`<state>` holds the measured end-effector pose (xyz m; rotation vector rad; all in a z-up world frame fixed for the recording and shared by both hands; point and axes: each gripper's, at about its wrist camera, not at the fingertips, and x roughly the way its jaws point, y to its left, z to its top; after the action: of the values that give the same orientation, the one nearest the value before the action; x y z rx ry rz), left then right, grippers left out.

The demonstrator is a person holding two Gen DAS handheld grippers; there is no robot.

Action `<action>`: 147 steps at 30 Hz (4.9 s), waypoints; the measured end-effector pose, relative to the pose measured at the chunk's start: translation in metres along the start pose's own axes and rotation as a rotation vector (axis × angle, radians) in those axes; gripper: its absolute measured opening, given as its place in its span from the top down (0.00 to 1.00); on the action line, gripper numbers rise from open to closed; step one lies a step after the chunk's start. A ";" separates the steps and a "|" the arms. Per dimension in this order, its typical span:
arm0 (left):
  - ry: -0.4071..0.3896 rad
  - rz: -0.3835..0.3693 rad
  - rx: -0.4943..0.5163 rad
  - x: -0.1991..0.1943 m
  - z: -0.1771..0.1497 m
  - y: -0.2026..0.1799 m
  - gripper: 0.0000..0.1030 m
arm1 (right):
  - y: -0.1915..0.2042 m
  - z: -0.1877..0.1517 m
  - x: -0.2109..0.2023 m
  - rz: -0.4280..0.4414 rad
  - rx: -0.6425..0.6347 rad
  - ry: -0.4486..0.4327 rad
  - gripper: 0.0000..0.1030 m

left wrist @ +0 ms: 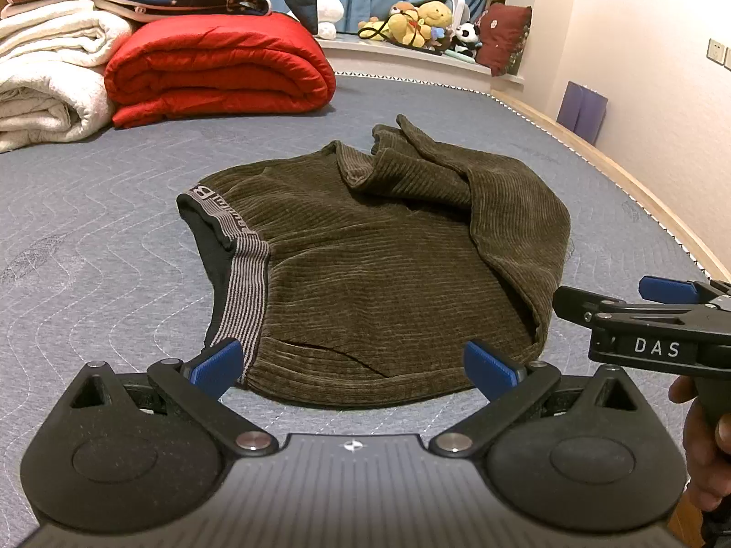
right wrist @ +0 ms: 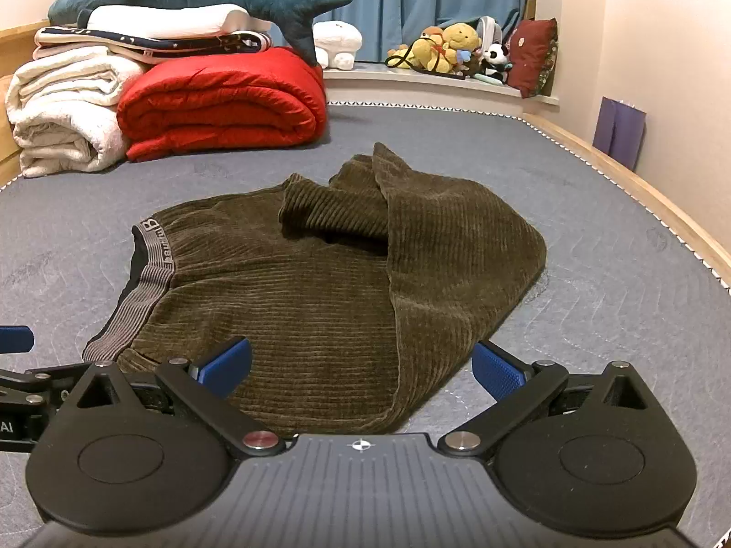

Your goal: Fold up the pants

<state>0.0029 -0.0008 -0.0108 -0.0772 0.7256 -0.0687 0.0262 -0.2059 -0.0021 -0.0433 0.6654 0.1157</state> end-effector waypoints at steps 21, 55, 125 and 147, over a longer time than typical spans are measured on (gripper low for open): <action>0.035 -0.125 -0.146 0.014 0.058 0.059 0.95 | -0.018 0.018 0.006 0.015 0.113 -0.015 0.62; 0.172 -0.235 -0.369 0.196 0.045 0.166 0.48 | -0.051 -0.005 0.158 -0.126 0.197 0.359 0.69; 0.218 -0.098 -0.047 0.066 0.041 0.106 0.72 | 0.100 0.021 0.146 0.249 -0.262 0.315 0.41; 0.206 -0.086 -0.034 0.045 0.032 0.114 0.69 | 0.035 0.028 0.069 0.170 -0.326 0.225 0.93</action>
<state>0.0613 0.1099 -0.0275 -0.1356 0.9295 -0.1476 0.0930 -0.1621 -0.0225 -0.3177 0.8690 0.3874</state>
